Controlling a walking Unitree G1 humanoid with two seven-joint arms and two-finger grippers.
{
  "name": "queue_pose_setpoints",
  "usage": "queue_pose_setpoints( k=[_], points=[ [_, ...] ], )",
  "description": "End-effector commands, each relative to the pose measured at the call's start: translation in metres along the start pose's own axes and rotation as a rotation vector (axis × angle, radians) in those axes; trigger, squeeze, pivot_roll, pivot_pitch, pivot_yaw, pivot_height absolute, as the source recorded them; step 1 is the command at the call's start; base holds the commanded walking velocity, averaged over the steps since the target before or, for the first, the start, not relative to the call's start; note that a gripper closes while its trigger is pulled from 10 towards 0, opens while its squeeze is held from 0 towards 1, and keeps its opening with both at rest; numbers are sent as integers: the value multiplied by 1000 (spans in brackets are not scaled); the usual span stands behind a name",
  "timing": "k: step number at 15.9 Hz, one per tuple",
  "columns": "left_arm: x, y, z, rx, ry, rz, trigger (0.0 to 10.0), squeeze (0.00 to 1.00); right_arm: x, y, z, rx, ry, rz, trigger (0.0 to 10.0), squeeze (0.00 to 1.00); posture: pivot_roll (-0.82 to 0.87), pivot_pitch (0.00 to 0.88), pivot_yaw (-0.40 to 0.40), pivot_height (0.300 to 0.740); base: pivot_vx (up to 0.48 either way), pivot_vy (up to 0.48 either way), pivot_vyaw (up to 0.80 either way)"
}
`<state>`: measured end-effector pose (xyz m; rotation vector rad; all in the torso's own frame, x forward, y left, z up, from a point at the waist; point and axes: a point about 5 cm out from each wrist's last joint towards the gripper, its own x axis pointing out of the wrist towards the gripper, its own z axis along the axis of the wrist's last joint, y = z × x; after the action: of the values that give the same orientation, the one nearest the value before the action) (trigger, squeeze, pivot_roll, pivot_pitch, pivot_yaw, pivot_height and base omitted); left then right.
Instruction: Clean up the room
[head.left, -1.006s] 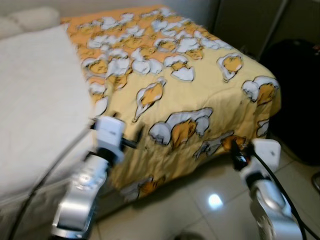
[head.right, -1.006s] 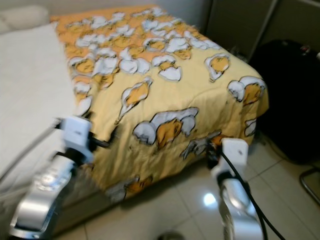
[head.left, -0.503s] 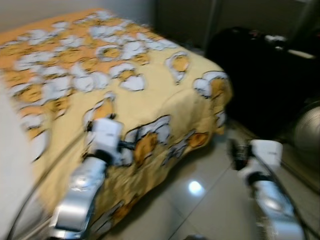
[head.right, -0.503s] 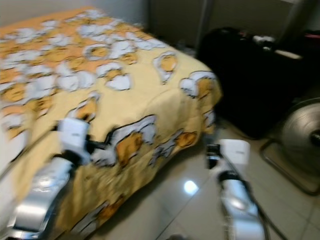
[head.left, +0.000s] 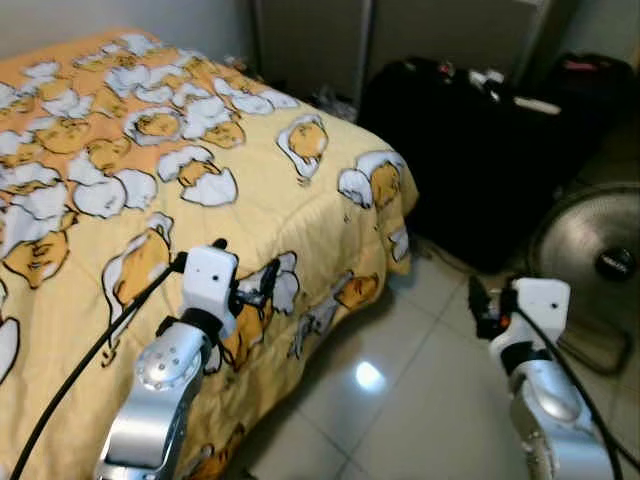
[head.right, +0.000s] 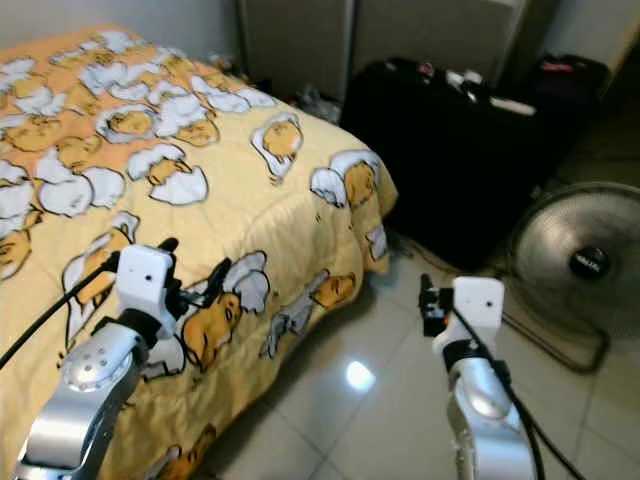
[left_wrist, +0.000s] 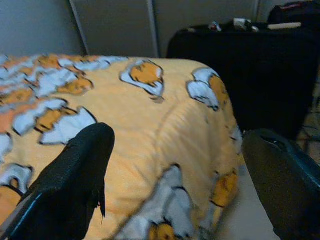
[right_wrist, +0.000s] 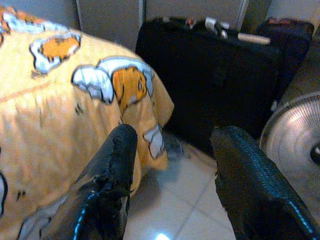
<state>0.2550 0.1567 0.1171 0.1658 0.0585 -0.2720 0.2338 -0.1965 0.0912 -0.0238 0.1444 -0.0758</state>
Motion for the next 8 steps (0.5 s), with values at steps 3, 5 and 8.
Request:
queue_pose_setpoints(
  k=[3, 5, 8],
  points=[
    [0, 2, 0, 18, -4, -4, 10000, 0, 1, 5, 0, 29, -4, 12, 10000, 0, -144, 57, -11, 740, 291, 0, -775],
    [1, 1, 0, 18, -7, -9, 10000, 0, 1, 4, 0, 28, -4, 12, 10000, 0, -146, 56, -11, 740, 298, 0, -775],
    [1, 0, 1, 18, -13, -13, 10000, 0, 1, 3, 0, 27, -7, 9, 10000, 0, -146, 56, -11, 740, 334, 0, -775]
  ],
)
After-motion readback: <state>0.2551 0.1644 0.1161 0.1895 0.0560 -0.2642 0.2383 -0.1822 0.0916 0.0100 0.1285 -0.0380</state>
